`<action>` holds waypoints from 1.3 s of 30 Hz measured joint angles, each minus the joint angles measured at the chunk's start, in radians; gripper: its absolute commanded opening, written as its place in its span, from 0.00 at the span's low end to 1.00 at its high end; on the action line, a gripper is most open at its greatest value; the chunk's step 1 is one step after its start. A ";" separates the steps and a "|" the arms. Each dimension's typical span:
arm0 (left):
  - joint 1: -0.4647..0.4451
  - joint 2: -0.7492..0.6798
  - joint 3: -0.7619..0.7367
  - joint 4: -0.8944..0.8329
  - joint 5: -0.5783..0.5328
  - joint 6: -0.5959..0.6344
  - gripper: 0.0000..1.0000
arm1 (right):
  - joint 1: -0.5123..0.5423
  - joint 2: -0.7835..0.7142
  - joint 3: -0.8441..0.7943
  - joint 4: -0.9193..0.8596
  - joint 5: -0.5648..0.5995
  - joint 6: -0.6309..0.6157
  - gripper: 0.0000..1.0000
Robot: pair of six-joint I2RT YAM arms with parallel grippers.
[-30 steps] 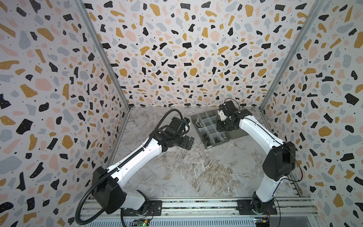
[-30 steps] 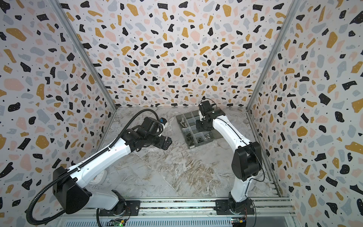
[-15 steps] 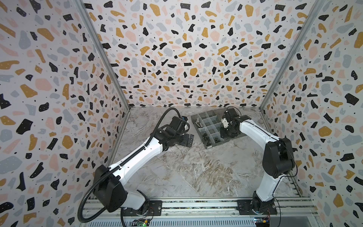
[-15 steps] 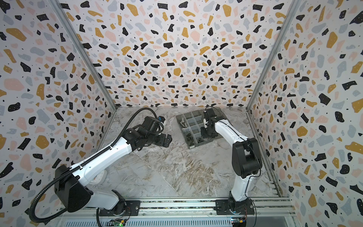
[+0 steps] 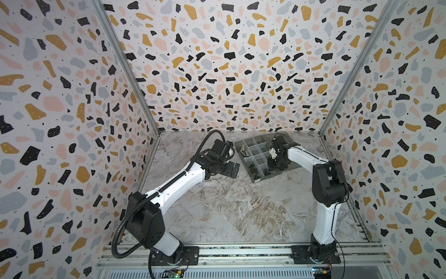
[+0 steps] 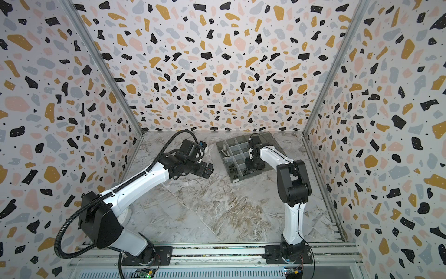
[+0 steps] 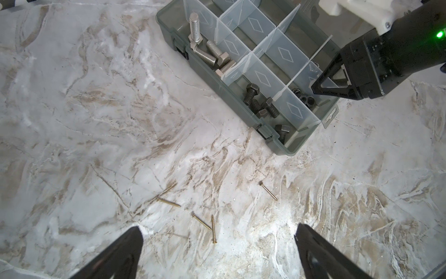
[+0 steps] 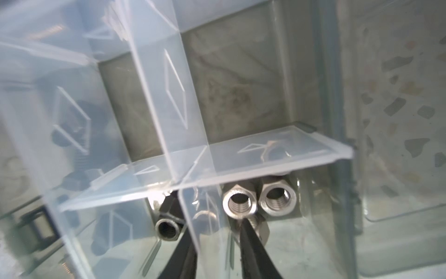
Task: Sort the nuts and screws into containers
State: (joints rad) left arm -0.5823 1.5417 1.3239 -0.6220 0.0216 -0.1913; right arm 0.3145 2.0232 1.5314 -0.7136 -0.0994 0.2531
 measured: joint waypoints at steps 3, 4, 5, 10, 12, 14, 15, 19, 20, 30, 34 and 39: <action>0.024 0.003 0.000 0.002 0.024 0.014 1.00 | 0.002 -0.008 -0.026 0.019 0.010 0.007 0.28; 0.031 0.004 0.000 0.004 0.033 0.016 1.00 | 0.002 -0.020 -0.043 0.032 0.014 0.011 0.28; 0.038 0.004 0.000 0.006 0.043 0.016 1.00 | 0.003 -0.035 -0.062 0.045 0.017 0.013 0.28; 0.044 0.017 0.000 0.026 0.084 0.015 1.00 | 0.019 -0.148 -0.162 0.083 0.037 0.034 0.28; 0.044 0.024 0.000 0.026 0.098 0.015 1.00 | 0.033 -0.197 -0.198 0.085 0.048 0.046 0.28; 0.044 0.026 -0.002 0.027 0.110 0.015 1.00 | 0.058 -0.241 -0.246 0.052 0.049 0.063 0.28; 0.044 0.026 -0.004 0.029 0.113 0.015 1.00 | 0.070 -0.255 -0.273 0.035 0.048 0.070 0.28; 0.044 0.026 -0.022 0.047 0.127 0.013 1.00 | 0.109 -0.272 -0.373 -0.010 0.046 0.094 0.28; 0.044 0.026 -0.027 0.047 0.129 0.012 1.00 | 0.113 -0.272 -0.389 -0.021 0.047 0.099 0.28; 0.044 0.002 -0.033 0.047 0.132 0.005 1.00 | 0.113 -0.327 -0.277 -0.087 0.070 0.112 0.34; 0.044 -0.011 -0.033 0.048 0.130 0.005 1.00 | 0.107 -0.297 -0.186 -0.087 0.090 0.100 0.34; 0.044 -0.013 -0.033 0.047 0.126 0.005 1.00 | 0.089 -0.197 -0.104 -0.086 0.097 0.078 0.34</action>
State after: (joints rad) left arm -0.5381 1.5291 1.2907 -0.5747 0.1474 -0.1867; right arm 0.4034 1.8263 1.4273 -0.7994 -0.0021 0.3309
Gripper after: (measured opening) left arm 0.997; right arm 0.342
